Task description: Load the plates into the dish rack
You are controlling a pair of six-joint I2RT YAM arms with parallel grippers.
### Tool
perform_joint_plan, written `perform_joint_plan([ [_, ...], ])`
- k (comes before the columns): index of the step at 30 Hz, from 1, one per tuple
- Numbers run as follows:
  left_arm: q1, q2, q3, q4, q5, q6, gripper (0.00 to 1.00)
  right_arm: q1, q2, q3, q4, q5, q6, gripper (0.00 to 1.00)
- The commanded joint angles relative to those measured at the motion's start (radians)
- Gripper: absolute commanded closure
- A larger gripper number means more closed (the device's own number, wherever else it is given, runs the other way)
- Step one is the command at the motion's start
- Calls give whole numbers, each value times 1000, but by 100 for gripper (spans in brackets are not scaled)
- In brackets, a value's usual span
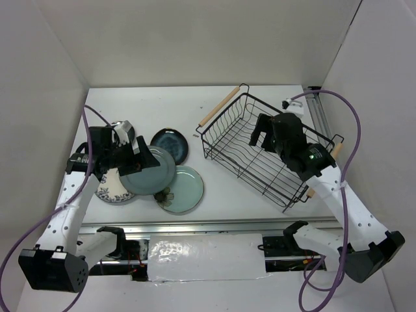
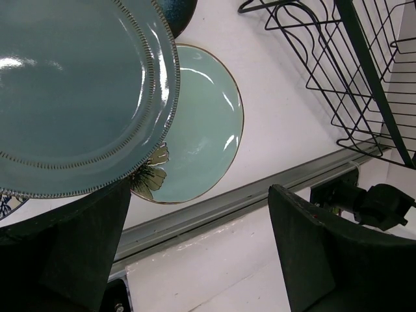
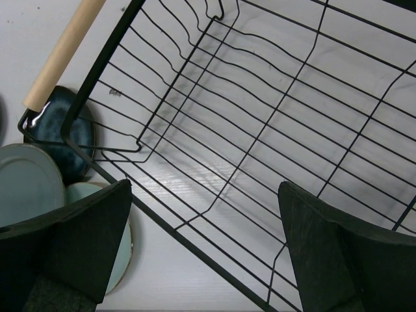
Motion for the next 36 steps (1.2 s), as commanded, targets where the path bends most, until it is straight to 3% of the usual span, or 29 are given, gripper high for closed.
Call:
perform_joint_plan([
  [1, 5, -19, -6, 28, -10, 14, 1, -6, -48, -34, 55, 12, 1, 0],
  [4, 4, -16, -30, 37, -56, -15, 3, -8, -75, -47, 62, -7, 0, 0],
  [11, 2, -19, -106, 108, 5, -10, 1, -13, -126, -93, 106, -39, -9, 0],
  [15, 25, 44, -61, 13, -164, -145, 1, -17, -140, -103, 98, -53, 6, 0],
  [18, 122, 88, -58, -61, -286, -204, 1, -25, -154, -120, 114, -103, 7, 0],
  [22, 232, 66, -78, -99, -297, -297, 1, -29, -174, -145, 141, -138, 6, 0],
  [27, 286, 16, -127, -107, -262, -386, 1, -34, -152, -151, 154, -171, 4, 0],
  [32, 364, 33, -167, -23, -316, -440, 1, -37, -149, -166, 173, -204, 6, 0],
  [36, 433, 142, -181, 20, -285, -414, 1, -42, -157, -180, 177, -218, 7, 0],
])
